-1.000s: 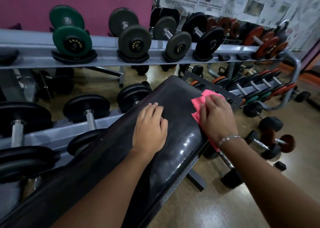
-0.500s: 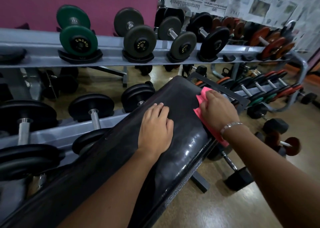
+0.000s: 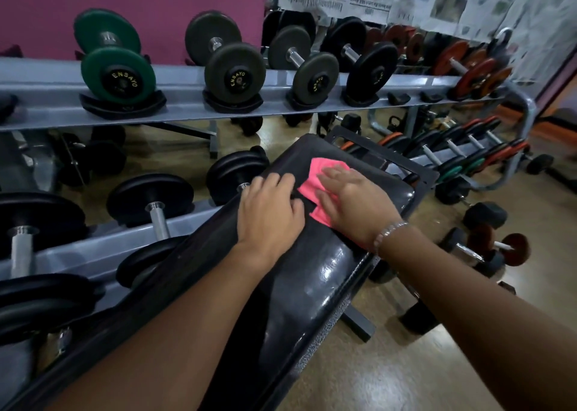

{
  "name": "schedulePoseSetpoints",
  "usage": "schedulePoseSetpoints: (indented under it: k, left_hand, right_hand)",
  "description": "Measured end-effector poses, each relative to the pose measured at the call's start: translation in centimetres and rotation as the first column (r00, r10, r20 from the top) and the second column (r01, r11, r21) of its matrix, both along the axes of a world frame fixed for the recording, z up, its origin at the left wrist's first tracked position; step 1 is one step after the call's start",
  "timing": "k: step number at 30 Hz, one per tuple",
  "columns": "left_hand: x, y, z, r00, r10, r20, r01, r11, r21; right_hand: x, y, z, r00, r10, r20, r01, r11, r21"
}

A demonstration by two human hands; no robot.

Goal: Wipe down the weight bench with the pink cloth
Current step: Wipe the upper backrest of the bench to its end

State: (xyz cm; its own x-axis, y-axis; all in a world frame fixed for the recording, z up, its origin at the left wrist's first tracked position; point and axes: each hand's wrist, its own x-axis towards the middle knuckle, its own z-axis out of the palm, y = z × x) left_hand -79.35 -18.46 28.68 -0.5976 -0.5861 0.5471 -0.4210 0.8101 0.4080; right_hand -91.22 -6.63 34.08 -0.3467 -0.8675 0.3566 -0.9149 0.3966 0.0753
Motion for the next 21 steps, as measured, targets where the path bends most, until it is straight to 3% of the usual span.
schedulePoseSetpoints:
  k: [4, 6, 7, 9, 11, 13, 16, 19, 21]
  left_hand:
    - [-1.2, -0.8, -0.5, 0.996, -0.036, -0.077, 0.039, 0.999, 0.037]
    - [-1.1, -0.8, -1.3, 0.99, -0.047, -0.131, 0.052, 0.998, 0.038]
    - [-1.2, -0.8, -1.6, 0.988, -0.049, -0.149, 0.055, 0.998, 0.038]
    - [-1.3, -0.7, -1.7, 0.984, -0.057, -0.171, 0.064, 0.997, 0.033]
    - [-1.2, -0.5, -1.8, 0.984, -0.052, -0.17, 0.056, 0.998, 0.018]
    - [-1.3, -0.6, -1.9, 0.985, -0.049, -0.164, 0.05, 0.999, 0.006]
    - [-1.4, -0.7, -1.9, 0.986, -0.037, -0.165, 0.04, 0.999, 0.014]
    - [-1.4, -0.6, -2.0, 0.985, -0.041, -0.169, 0.045, 0.999, 0.015]
    - [-1.3, -0.5, -2.1, 0.984, -0.04, -0.171, 0.043, 0.999, 0.016]
  right_hand:
    - [-1.5, -0.1, 0.5, 0.992, -0.12, -0.034, 0.117, 0.99, -0.075]
    - [-1.9, -2.0, 0.4, 0.976, -0.214, -0.035, 0.214, 0.977, -0.005]
    - [-1.8, -2.4, 0.2, 0.981, -0.189, -0.037, 0.191, 0.981, 0.037]
    - [-1.7, -1.8, 0.0, 0.996, -0.085, -0.01, 0.085, 0.996, -0.022]
    - [-1.3, -0.6, 1.0, 0.992, -0.095, 0.083, 0.103, 0.99, -0.099]
    - [-2.3, -1.7, 1.4, 0.986, -0.151, 0.077, 0.162, 0.973, -0.162]
    - [-3.2, -3.9, 0.6, 0.987, -0.157, -0.028, 0.158, 0.987, 0.039]
    - [-3.5, -2.8, 1.2, 0.987, -0.136, 0.084, 0.135, 0.991, 0.018]
    - [-3.9, -2.6, 1.4, 0.988, -0.153, 0.039, 0.151, 0.988, 0.033]
